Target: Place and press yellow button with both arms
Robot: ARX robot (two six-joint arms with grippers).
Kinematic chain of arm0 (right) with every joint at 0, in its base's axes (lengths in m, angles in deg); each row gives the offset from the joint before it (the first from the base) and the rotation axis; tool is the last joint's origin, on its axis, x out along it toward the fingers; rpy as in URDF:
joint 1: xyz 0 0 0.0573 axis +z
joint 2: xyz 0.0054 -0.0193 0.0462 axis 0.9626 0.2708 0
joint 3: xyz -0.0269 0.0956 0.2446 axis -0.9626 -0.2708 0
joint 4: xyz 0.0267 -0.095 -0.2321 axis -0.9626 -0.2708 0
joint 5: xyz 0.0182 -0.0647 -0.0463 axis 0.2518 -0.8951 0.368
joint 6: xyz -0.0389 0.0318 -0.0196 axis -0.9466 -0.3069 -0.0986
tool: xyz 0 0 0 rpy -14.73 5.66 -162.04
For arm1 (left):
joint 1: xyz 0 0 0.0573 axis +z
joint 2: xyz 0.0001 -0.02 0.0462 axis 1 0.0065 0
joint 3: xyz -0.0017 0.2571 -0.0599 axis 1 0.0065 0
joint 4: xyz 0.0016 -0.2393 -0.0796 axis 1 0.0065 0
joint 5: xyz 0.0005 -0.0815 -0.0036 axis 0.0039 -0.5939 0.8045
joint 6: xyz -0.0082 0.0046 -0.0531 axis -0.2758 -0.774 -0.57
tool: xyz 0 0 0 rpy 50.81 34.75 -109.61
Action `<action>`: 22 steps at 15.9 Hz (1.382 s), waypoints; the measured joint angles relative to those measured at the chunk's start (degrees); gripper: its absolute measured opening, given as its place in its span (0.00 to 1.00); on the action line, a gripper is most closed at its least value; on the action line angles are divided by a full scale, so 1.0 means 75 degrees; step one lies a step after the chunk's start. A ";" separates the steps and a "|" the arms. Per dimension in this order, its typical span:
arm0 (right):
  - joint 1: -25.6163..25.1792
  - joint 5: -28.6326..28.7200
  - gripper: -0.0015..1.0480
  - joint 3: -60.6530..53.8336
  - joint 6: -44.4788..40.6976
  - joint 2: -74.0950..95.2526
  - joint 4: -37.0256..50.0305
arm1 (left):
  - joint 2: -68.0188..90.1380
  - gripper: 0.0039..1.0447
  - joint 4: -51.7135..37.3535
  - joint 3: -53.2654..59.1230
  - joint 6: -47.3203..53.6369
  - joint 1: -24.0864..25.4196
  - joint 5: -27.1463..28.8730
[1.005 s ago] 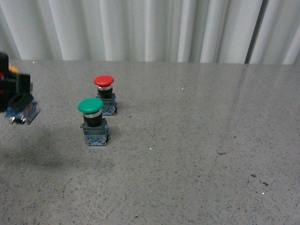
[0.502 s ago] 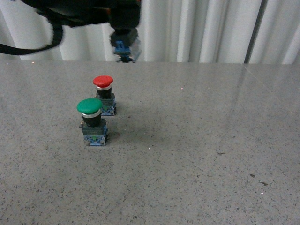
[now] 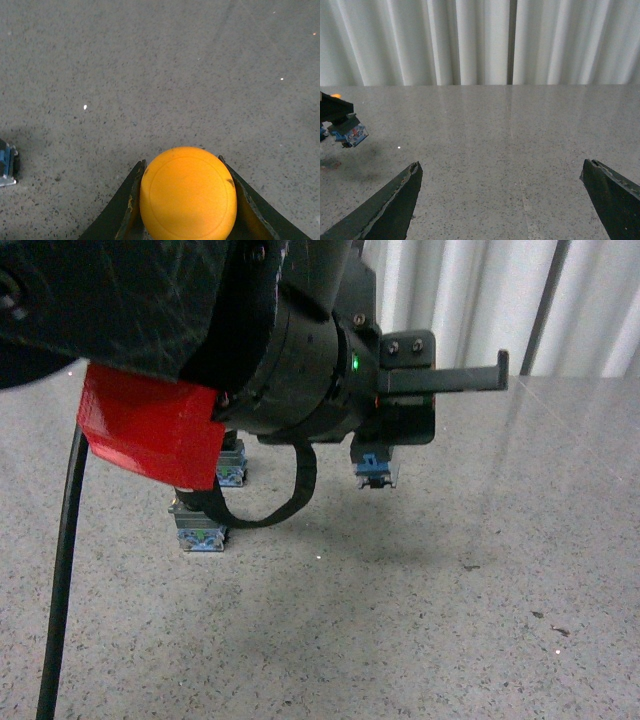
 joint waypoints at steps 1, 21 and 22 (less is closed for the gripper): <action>0.0000 -0.0003 0.94 -0.0003 0.0000 0.0000 -0.0003 | 0.0152 0.32 -0.0073 0.0000 -0.0125 0.0035 0.0000; 0.0000 0.0000 0.94 0.0000 0.0000 0.0000 -0.0003 | 0.0423 0.93 -0.0114 -0.0221 -0.0627 -0.0032 -0.0219; 0.0000 -0.0003 0.94 -0.0003 0.0000 0.0000 -0.0003 | 0.0370 0.93 -0.0122 -0.0221 -0.0609 -0.0032 -0.0210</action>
